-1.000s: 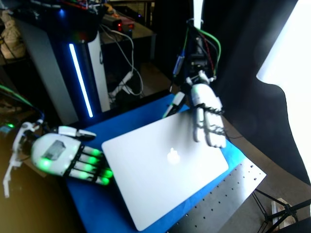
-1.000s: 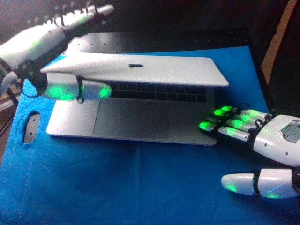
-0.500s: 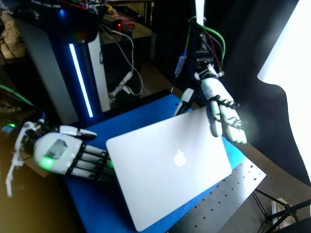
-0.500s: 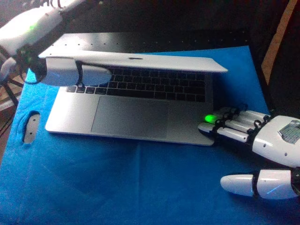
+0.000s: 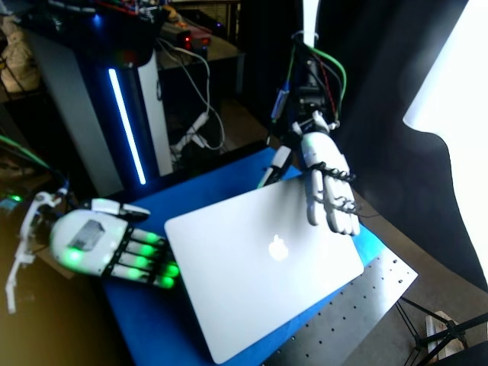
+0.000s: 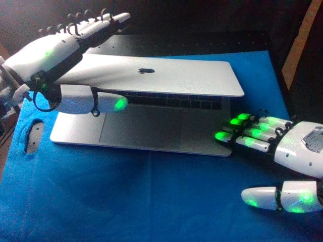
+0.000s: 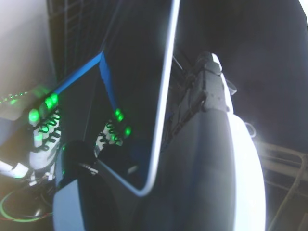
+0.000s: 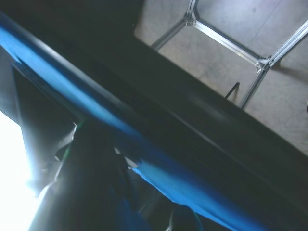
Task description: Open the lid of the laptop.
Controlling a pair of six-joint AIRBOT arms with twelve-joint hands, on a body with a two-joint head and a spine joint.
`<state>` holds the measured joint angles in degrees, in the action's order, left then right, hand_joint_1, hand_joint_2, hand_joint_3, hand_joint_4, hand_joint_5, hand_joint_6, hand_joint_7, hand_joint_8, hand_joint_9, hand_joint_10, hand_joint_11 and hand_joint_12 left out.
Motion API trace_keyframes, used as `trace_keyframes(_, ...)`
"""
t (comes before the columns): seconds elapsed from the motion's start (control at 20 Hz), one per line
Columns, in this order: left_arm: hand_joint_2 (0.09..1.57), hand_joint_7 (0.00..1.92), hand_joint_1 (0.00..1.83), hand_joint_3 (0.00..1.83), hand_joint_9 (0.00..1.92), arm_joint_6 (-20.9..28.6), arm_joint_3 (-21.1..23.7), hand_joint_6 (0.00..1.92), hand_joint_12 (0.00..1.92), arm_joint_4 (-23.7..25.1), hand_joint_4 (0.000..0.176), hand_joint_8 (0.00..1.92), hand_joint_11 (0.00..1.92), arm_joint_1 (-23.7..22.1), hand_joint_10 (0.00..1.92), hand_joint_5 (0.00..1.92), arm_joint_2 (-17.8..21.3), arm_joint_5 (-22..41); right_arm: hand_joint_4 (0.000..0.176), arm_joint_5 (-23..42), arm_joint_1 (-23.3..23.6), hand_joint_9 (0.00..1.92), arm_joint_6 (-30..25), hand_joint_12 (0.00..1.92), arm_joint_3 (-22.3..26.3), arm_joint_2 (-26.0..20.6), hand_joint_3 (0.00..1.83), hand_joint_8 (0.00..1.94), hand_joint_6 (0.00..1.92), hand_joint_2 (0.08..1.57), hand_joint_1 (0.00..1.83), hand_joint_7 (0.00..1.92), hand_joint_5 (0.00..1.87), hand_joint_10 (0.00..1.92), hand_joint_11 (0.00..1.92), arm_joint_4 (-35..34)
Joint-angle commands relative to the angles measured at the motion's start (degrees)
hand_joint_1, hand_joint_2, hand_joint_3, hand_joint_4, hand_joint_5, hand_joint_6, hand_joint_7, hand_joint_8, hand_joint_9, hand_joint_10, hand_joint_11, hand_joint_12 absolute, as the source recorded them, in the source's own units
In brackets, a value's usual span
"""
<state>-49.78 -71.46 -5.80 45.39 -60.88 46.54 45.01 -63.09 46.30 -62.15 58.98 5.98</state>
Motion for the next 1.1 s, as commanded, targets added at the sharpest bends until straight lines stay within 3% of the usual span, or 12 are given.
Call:
trace_keyframes(0.0, 1.00, 0.00, 0.66, 0.01, 0.00, 0.25, -0.07, 0.00, 0.00, -0.83, 0.176, 0.00, 0.00, -0.44, 0.00, 0.00, -0.16, 7.74, 0.000, 4.64, 0.81, 0.00, -0.24, 0.00, -0.13, -0.65, 0.01, 0.00, 0.00, 1.27, 0.00, 0.00, 0.00, 0.00, 0.00, -0.88)
trace_keyframes(0.4, 0.98, 0.00, 0.71, 0.00, 0.00, 0.25, -0.14, 0.00, 0.00, -0.92, 0.176, 0.00, 0.00, -0.35, 0.00, 0.00, -0.37, 7.45, 0.000, 4.68, 4.53, 0.00, -0.22, 0.00, -0.39, -2.47, 0.00, 0.00, 0.00, 1.26, 0.00, 0.00, 0.00, 0.00, 0.00, 0.58)
trace_keyframes(1.05, 0.98, 0.00, 0.67, 0.00, 0.00, 0.25, -1.04, 0.00, 0.00, -0.84, 0.176, 0.00, 0.00, -1.23, 0.00, 0.00, -1.75, 7.35, 0.000, 5.21, 8.95, 0.00, -0.22, 0.00, -2.59, 4.61, 0.00, 0.00, 0.00, 1.25, 0.00, 0.00, 0.00, 0.00, 0.00, 2.24)
